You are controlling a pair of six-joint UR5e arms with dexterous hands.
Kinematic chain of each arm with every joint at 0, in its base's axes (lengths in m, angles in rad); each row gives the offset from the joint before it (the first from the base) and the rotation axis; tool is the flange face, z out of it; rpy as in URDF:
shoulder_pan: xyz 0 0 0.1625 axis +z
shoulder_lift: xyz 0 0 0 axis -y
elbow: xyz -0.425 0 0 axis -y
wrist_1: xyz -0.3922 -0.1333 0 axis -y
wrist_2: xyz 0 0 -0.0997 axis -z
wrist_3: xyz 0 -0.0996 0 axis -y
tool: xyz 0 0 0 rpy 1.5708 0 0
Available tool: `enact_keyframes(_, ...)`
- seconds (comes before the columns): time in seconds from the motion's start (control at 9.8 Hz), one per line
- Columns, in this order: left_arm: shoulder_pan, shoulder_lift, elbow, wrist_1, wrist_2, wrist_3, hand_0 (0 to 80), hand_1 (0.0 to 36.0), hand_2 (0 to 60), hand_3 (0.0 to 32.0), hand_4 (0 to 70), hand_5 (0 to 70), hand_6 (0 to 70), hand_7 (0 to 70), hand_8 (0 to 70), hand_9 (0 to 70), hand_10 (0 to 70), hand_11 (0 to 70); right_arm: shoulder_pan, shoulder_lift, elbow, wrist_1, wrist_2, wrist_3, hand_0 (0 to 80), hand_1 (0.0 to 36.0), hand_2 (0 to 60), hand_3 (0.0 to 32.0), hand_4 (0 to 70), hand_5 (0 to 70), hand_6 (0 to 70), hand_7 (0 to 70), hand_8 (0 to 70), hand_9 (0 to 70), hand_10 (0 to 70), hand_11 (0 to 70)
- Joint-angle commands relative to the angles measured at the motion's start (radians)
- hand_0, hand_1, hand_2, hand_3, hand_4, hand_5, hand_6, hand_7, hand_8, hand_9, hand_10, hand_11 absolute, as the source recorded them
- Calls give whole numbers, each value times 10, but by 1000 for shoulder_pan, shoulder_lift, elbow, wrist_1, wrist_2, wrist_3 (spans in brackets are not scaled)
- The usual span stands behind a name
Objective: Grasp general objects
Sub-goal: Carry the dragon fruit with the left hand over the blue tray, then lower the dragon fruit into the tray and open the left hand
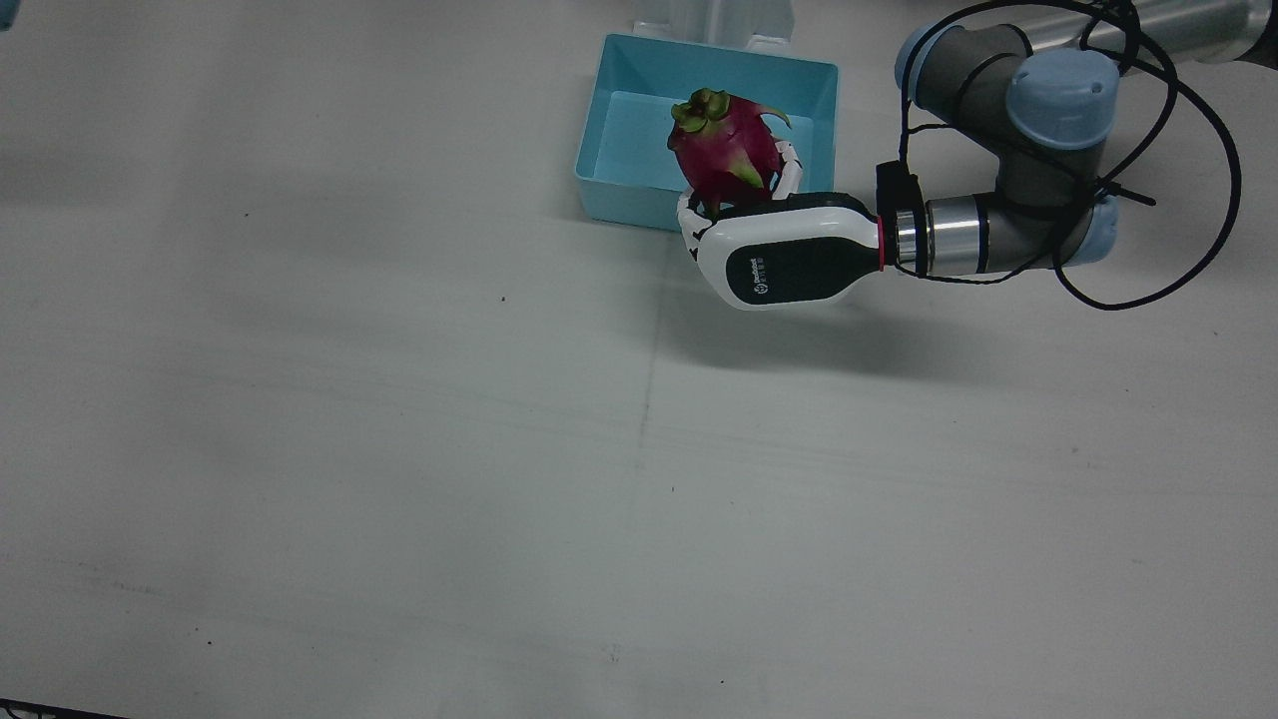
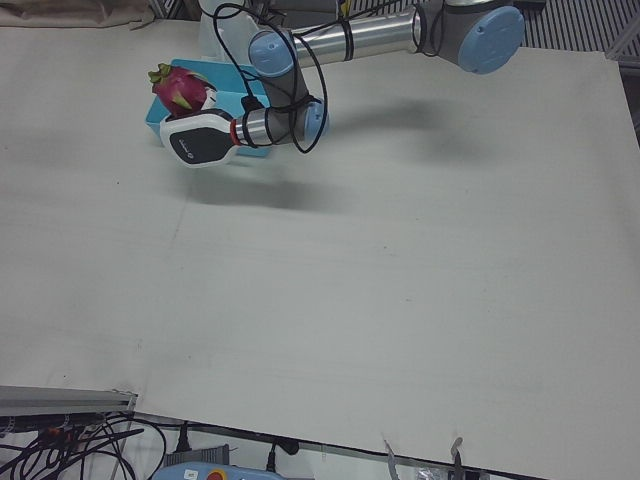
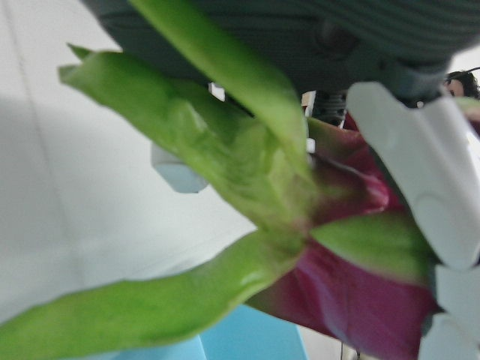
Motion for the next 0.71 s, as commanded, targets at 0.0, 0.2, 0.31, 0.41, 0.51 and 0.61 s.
enact_keyframes(0.0,20,9,-7,3,19,2,514,52,280,0,700,682,700,700,700,700,668,700,0,0,0,0,0,0,0,0,0,0,0,0,0,0,0,0,0,0)
enact_keyframes(0.2,21,26,-42,11,36,4,515,52,266,0,700,675,700,700,700,700,650,700,0,0,0,2,0,0,0,0,0,0,0,0,0,0,0,0,0,0)
enact_keyframes(0.31,27,61,-73,17,41,4,513,49,259,0,700,669,700,700,700,700,646,700,0,0,0,0,0,0,0,0,0,0,0,0,0,0,0,0,0,0)
enact_keyframes(0.41,26,99,-97,16,44,5,517,53,268,0,700,683,700,700,700,700,640,700,0,0,0,0,0,0,0,0,0,0,0,0,0,0,0,0,0,0)
enact_keyframes(0.51,30,115,-128,17,44,5,514,50,270,0,700,687,700,700,700,700,647,700,0,0,0,0,-2,0,0,0,0,0,0,0,0,0,0,0,0,0)
enact_keyframes(0.61,32,120,-156,22,51,5,514,49,257,0,700,672,700,700,700,700,644,700,0,-1,0,0,0,0,0,0,0,0,0,0,0,0,0,0,0,0)
